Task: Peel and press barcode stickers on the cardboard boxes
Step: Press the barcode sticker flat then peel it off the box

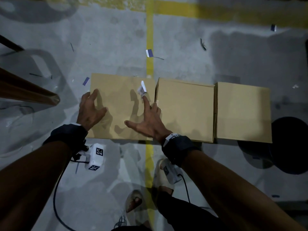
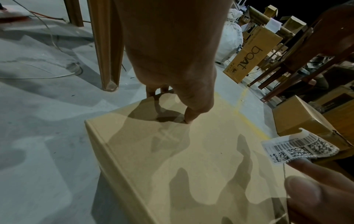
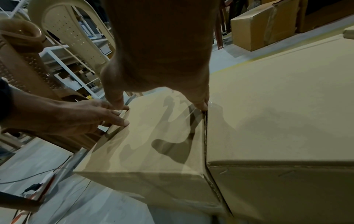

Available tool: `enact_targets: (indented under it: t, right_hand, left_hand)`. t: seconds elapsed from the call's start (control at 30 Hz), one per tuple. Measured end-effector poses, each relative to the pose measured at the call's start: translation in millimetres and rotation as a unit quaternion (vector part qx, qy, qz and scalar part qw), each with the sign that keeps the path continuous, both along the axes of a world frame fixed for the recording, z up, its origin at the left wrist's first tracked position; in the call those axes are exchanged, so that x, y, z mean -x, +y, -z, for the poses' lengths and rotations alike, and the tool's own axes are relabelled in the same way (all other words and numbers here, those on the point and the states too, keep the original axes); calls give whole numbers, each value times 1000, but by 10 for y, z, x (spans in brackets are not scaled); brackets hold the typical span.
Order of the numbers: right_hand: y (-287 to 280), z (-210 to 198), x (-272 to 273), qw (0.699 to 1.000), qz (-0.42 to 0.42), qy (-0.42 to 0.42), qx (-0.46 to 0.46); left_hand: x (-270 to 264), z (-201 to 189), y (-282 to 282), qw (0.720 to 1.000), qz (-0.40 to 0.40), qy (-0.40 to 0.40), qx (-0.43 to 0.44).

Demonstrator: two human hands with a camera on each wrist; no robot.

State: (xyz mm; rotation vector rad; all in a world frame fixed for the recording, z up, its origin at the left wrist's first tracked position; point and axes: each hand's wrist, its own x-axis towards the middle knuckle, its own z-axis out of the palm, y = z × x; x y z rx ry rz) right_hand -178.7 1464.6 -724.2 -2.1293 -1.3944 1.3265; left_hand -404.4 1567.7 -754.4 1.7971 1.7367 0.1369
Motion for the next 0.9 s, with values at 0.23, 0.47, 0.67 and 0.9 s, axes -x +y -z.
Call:
enact_targets:
  t: [0.23, 0.47, 0.67, 0.9]
  right_hand:
    - [52, 52, -1, 999, 29, 0, -36]
    - [12, 96, 34, 998, 20, 10, -55]
    - [-48, -56, -67, 997, -1, 9, -83]
    - [-501, -433, -310, 998, 27, -12, -55]
  left_hand:
    - [-21, 33, 117, 1000, 9, 11, 3]
    - [-30, 18, 149, 1000, 19, 12, 7]
    - [-57, -2, 51, 996, 54, 53, 46]
    - [-461, -489, -390, 985, 161, 25, 63]
